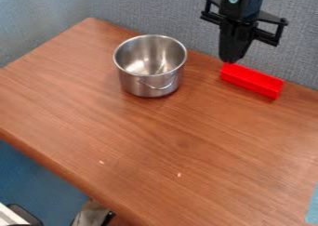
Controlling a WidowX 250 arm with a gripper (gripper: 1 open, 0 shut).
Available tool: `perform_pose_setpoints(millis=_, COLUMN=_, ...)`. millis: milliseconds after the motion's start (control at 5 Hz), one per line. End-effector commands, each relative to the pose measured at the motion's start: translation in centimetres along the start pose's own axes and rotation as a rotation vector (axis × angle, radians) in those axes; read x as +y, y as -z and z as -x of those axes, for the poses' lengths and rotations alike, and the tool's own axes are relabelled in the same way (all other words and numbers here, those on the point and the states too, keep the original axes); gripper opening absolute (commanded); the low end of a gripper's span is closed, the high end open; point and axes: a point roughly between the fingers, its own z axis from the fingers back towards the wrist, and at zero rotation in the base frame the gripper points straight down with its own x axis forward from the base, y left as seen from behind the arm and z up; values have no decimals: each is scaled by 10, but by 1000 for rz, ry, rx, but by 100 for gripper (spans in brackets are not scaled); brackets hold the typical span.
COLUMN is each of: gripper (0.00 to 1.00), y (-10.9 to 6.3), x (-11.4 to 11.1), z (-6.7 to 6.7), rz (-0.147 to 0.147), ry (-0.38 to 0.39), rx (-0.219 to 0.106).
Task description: Move the red object from the metal pot to the table
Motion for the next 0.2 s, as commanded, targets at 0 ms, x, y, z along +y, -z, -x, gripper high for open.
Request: perform_pose_setpoints(millis=0, gripper=0, y=45, x=83, z=-43, rz=-3, ry=458, rx=83)
